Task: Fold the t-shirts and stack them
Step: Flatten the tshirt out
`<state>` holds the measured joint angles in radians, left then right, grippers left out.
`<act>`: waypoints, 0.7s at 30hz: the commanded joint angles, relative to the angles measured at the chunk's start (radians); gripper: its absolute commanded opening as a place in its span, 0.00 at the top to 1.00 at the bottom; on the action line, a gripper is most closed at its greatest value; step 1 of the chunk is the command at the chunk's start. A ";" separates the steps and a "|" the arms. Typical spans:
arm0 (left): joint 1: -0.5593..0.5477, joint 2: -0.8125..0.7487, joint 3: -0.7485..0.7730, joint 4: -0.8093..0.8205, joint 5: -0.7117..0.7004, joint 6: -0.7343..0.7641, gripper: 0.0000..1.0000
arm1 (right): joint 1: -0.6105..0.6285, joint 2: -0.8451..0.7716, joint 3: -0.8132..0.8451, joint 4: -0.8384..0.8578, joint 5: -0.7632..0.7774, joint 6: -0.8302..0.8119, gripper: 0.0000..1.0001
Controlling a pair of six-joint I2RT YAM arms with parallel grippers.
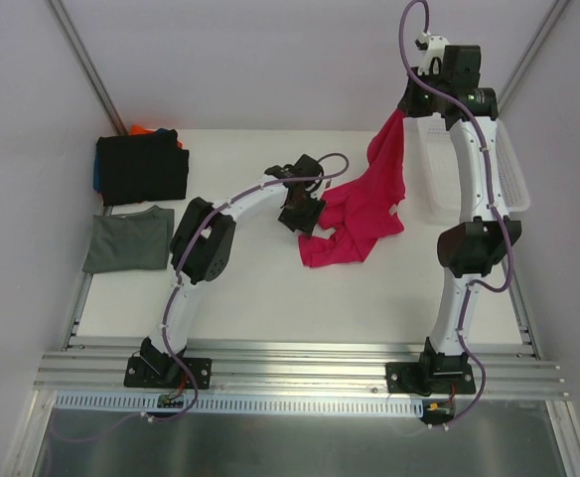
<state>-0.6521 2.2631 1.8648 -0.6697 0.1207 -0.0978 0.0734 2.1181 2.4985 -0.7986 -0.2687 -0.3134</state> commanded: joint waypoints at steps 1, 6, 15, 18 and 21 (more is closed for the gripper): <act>0.014 0.018 0.057 -0.002 -0.013 -0.010 0.48 | -0.009 -0.015 0.045 0.024 -0.018 0.020 0.99; 0.016 0.053 0.088 0.001 -0.006 -0.014 0.50 | -0.009 -0.024 0.034 0.024 -0.010 0.016 0.99; 0.023 0.087 0.139 0.010 -0.001 -0.013 0.57 | -0.011 -0.046 0.002 0.019 -0.003 0.005 0.99; 0.025 0.082 0.134 0.013 -0.004 -0.011 0.61 | -0.011 -0.047 0.002 0.022 -0.003 0.010 1.00; 0.025 0.081 0.129 0.013 -0.010 -0.010 0.74 | -0.009 -0.046 0.002 0.024 -0.004 0.011 0.99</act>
<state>-0.6331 2.3455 1.9686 -0.6617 0.1200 -0.1043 0.0715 2.1185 2.4958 -0.7982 -0.2691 -0.3138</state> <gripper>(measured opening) 0.295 0.009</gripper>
